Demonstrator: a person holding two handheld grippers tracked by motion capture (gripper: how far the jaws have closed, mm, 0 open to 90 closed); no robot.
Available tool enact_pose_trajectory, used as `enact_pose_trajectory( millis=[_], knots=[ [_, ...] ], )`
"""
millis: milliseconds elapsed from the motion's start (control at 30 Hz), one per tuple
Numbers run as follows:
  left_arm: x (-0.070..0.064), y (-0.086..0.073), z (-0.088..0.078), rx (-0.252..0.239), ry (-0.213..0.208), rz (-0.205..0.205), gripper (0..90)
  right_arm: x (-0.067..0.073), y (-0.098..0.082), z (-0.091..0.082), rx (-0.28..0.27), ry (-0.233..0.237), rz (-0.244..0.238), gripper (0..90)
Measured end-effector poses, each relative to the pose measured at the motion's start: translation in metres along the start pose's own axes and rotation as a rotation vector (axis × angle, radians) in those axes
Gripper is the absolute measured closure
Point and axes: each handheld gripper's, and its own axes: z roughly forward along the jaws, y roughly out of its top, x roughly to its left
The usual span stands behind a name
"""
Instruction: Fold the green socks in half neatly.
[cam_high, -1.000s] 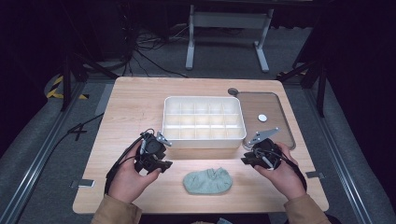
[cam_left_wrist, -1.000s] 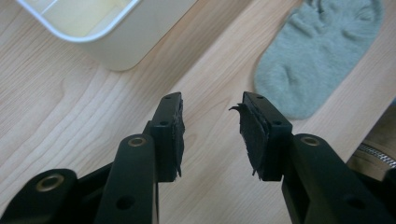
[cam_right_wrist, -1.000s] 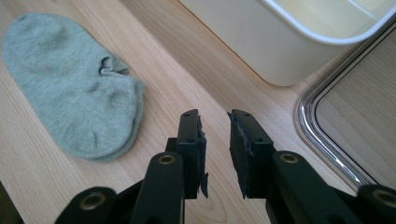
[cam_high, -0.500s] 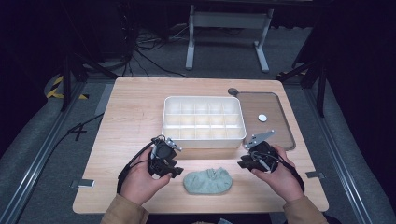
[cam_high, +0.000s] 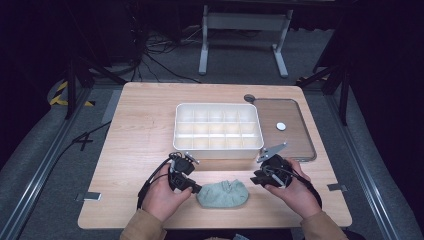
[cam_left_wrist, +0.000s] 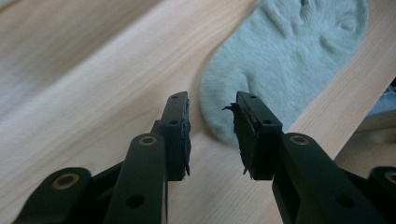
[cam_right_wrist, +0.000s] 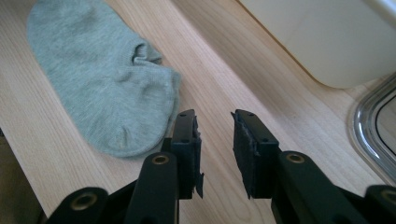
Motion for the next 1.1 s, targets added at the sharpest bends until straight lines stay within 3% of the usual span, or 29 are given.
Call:
enact_pose_trajectory(
  millis=[200,500,667,833,967,1100],
  knots=[
    [-0.008,0.001,0.01,0.053,0.007,0.01,65.8,0.006,0.001,0.003,0.014,-0.001,-0.02,69.7],
    [-0.009,0.001,0.018,0.111,0.002,0.009,62.7,0.011,0.002,0.009,0.028,0.014,-0.037,68.4],
    [-0.011,0.001,0.019,0.104,0.008,0.001,63.8,0.014,0.003,0.009,0.03,0.016,-0.044,67.9],
    [-0.013,0.0,0.022,0.069,-0.022,-0.025,79.5,0.019,0.005,0.01,0.029,0.02,-0.046,68.0],
    [-0.014,-0.001,0.02,0.054,0.006,-0.038,81.2,0.03,0.005,0.014,0.027,0.07,-0.039,73.3],
    [-0.01,-0.002,0.014,0.037,0.049,-0.057,81.5,0.045,0.007,0.021,0.026,0.115,-0.065,82.3]
  ],
)
